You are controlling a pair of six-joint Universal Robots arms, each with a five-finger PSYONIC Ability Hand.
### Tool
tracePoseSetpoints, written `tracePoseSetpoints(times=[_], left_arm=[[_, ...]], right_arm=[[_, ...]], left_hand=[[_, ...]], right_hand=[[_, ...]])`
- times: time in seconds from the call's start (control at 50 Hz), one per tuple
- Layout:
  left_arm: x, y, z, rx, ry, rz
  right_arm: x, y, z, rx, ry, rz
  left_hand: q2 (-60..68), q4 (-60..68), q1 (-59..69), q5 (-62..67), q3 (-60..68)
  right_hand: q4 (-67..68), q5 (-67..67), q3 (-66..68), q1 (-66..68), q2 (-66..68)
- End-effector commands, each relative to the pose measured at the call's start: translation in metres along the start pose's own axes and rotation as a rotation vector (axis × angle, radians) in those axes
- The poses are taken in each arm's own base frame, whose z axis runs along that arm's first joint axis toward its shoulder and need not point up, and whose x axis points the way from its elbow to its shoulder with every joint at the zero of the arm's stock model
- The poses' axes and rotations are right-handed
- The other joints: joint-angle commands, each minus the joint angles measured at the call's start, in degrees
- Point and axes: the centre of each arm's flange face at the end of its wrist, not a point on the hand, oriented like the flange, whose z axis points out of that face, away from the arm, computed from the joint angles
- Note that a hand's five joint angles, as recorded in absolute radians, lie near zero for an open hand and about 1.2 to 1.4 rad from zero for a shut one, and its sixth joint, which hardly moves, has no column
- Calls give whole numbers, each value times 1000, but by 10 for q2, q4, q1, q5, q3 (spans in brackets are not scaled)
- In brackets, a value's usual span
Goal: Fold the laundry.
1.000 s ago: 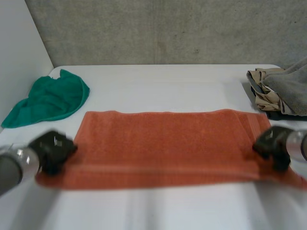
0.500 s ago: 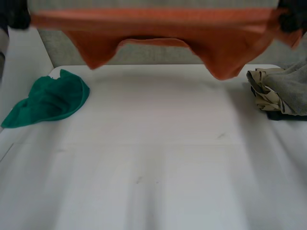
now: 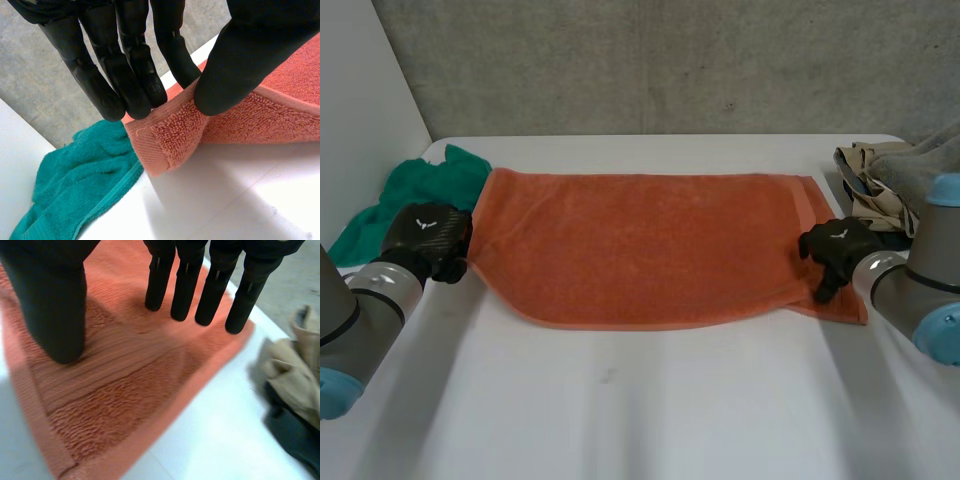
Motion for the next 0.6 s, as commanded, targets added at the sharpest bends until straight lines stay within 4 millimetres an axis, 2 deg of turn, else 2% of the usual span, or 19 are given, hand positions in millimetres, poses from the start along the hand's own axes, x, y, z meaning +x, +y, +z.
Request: tracePoseSetpoints(times=[0.02,0.16,0.26,0.32,0.46,0.6], left_arm=[[-8,-4,-2,8,-22,-6],[-7,-4,-8,11,-8,-15],[-8,-3,-8,11,-6,-21],[-9,-4,-8,12,-6,-26],[-11,-5,-8,17,-11,-32],[-11,-5,-7,16,-13,-33]], right_arm=[[36,-23,-32,30,129,131],[33,-11,-51,1,59,122],[21,9,-63,-12,-21,12],[16,17,-65,12,-63,-30],[7,31,-62,16,-122,-30],[10,34,-53,35,-101,-52]], left_hand=[[113,115,130,133,117],[113,115,130,133,117],[113,115,130,133,117],[113,115,130,133,117],[113,115,130,133,117],[113,115,130,133,117]], right_hand=[[-23,-9,-21,-22,-18],[11,25,13,11,16],[158,173,161,159,164],[194,208,196,195,199],[78,93,81,79,84],[14,29,17,15,20]])
